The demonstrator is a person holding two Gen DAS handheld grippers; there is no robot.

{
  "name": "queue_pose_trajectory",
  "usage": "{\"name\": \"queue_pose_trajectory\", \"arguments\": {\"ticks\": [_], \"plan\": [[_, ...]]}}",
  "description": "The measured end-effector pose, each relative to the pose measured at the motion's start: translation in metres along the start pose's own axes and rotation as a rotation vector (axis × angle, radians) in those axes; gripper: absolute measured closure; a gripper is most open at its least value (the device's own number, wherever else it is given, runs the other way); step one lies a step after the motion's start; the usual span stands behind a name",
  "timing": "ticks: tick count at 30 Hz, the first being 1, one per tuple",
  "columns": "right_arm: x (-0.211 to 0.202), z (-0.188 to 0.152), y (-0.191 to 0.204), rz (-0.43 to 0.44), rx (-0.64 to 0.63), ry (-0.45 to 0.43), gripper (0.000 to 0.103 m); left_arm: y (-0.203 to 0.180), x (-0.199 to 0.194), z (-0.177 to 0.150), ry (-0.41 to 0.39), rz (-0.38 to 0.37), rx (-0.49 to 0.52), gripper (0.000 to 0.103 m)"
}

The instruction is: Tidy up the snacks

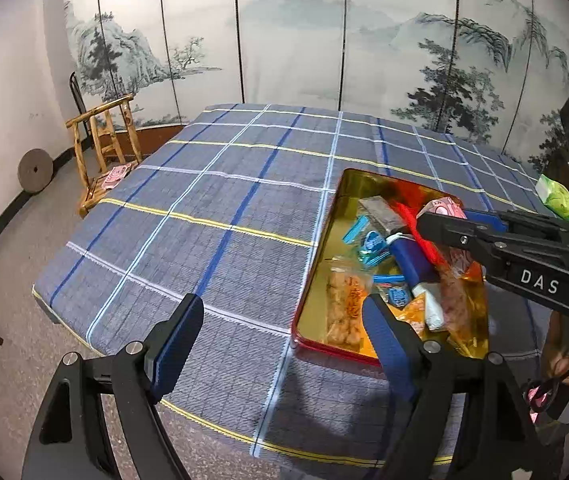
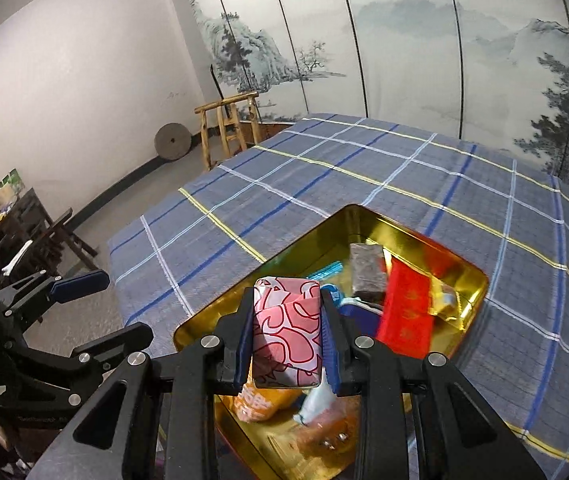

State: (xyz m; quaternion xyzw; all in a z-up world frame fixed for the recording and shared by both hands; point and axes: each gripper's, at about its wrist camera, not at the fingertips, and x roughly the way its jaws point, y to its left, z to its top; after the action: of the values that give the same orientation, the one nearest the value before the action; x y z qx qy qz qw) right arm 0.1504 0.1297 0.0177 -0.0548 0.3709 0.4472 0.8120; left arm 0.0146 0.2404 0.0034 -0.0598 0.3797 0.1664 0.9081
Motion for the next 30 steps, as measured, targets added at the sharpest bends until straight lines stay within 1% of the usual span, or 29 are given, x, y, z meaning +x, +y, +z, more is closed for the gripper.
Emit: {"name": "queue_pose_trajectory", "arguments": {"ticks": [9, 11, 13, 18, 23, 30], "plan": [[0.017, 0.005, 0.003, 0.004, 0.010, 0.024, 0.073, 0.005, 0.005, -0.002, 0.016, 0.018, -0.003, 0.024], [0.021, 0.004, 0.003, 0.003, 0.013, 0.031, 0.073, 0.005, 0.006, -0.002, 0.020, 0.021, -0.001, 0.023], [0.024, 0.004, 0.002, 0.002, 0.018, 0.038, 0.073, 0.005, 0.006, -0.003, 0.017, 0.026, 0.001, 0.019], [0.033, 0.005, 0.001, 0.000, 0.033, 0.053, 0.073, 0.005, 0.007, -0.004, 0.006, 0.039, 0.011, 0.018], [0.042, 0.005, -0.002, -0.006, 0.049, 0.069, 0.073, 0.005, 0.009, -0.006, 0.013, 0.043, 0.017, 0.016], [0.045, 0.008, -0.004, -0.004, 0.061, 0.066, 0.073, 0.006, 0.010, -0.007, 0.016, 0.050, 0.023, 0.015]]}}
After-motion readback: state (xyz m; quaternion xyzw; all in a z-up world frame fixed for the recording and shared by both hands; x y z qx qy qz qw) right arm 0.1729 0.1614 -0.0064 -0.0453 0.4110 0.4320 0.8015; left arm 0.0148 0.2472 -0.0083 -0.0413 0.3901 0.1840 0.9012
